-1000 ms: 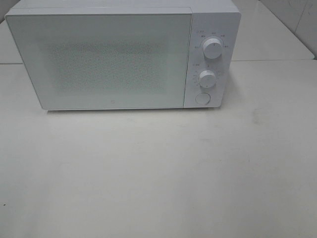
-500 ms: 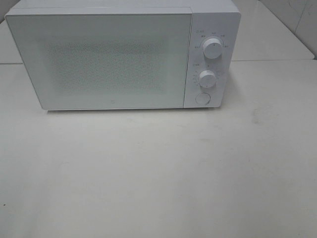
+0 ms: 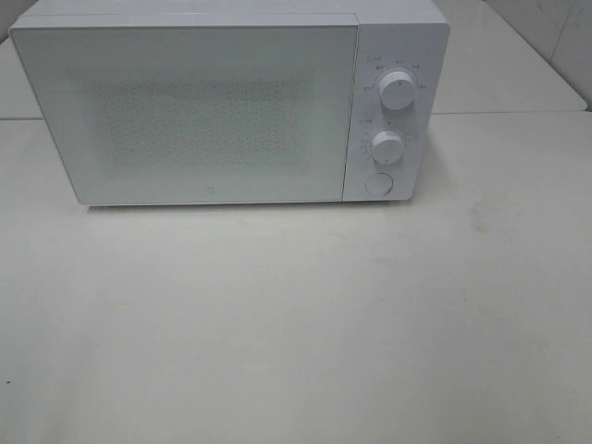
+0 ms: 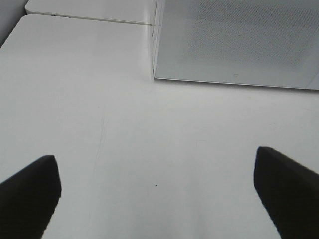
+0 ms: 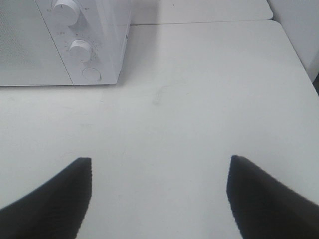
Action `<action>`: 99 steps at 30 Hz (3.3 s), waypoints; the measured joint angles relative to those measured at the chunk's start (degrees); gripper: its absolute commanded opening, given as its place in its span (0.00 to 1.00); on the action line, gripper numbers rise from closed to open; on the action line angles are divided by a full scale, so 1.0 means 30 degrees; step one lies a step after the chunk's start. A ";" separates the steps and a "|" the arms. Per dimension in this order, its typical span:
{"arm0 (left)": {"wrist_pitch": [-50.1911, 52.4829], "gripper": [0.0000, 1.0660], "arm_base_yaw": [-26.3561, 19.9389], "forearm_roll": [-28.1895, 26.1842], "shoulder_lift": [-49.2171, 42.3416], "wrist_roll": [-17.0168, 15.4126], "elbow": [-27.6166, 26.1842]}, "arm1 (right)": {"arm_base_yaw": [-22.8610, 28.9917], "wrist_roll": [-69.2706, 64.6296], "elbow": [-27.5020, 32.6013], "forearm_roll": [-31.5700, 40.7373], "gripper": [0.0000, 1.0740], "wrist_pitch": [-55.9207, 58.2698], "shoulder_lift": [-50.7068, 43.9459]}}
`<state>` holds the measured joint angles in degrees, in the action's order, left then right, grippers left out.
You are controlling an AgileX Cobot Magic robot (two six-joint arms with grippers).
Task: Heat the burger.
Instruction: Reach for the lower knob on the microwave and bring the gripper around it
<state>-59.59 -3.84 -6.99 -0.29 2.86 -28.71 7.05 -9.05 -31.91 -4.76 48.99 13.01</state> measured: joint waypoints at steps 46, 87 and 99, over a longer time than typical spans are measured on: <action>0.0000 0.92 0.0000 -0.0038 0.0000 0.0000 0.0000 | 0.0000 -0.0019 0.0115 0.0019 0.69 -2.0435 1.7208; 0.0000 0.92 0.0000 -0.0057 0.0000 0.0000 0.0000 | 0.9492 0.6112 0.3896 1.2510 0.69 -3.9343 2.7865; 0.0000 0.92 0.0000 -0.0057 0.0000 0.0000 0.0000 | 1.1402 0.8060 0.2445 1.5680 0.69 -3.9400 2.9355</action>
<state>-59.59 -3.84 -7.16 -0.29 2.86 -28.71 41.25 15.13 -24.58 42.28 -69.21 101.07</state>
